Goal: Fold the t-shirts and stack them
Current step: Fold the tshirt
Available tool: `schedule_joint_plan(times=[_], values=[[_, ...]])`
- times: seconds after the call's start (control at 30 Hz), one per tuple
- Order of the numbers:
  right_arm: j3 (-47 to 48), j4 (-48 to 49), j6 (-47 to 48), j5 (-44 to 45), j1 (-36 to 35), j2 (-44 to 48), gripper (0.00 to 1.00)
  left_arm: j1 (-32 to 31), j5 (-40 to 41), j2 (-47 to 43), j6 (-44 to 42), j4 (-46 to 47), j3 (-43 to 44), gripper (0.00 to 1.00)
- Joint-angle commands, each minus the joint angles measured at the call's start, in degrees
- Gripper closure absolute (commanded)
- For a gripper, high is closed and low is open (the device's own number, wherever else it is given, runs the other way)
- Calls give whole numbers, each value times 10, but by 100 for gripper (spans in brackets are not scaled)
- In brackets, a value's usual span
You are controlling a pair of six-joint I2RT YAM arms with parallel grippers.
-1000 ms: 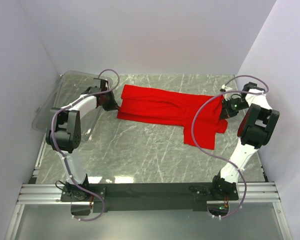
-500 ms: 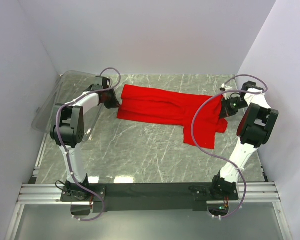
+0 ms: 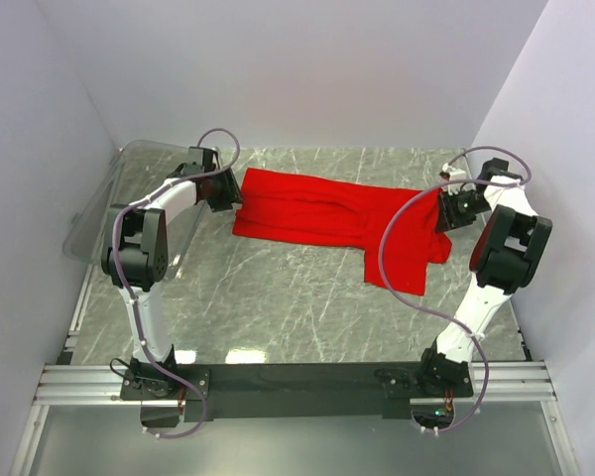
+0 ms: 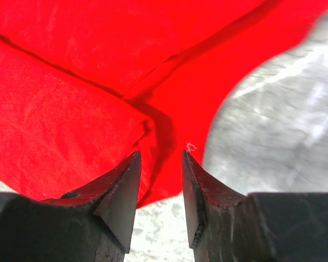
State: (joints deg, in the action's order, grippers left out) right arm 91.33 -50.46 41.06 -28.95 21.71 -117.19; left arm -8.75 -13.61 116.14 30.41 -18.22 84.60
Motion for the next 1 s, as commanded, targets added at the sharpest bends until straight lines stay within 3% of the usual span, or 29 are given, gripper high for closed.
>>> schedule_joint_plan(times=[0.0, 0.13, 0.23, 0.37, 0.6, 0.77, 0.97], values=[[-4, 40, -21, 27, -3, 70, 57, 2, -11, -36, -11, 21, 23, 45], [-7, 34, -10, 15, -3, 105, 56, 2, -18, -70, -14, 44, 11, 41], [-22, -23, 62, -42, -9, 134, 56, 2, -34, -105, -17, 63, -13, 38], [-117, -109, 200, -64, -30, 198, 56, 2, -59, -160, -19, 92, -44, 36], [-313, -99, 376, -1, -66, 315, 46, 2, -32, -282, -35, 129, -153, 30], [-413, -41, 379, 54, -149, 354, 44, 8, 12, -359, -40, 133, -214, 24], [-424, 35, 313, 98, -190, 318, 44, 15, 24, -398, -37, 122, -246, 24]])
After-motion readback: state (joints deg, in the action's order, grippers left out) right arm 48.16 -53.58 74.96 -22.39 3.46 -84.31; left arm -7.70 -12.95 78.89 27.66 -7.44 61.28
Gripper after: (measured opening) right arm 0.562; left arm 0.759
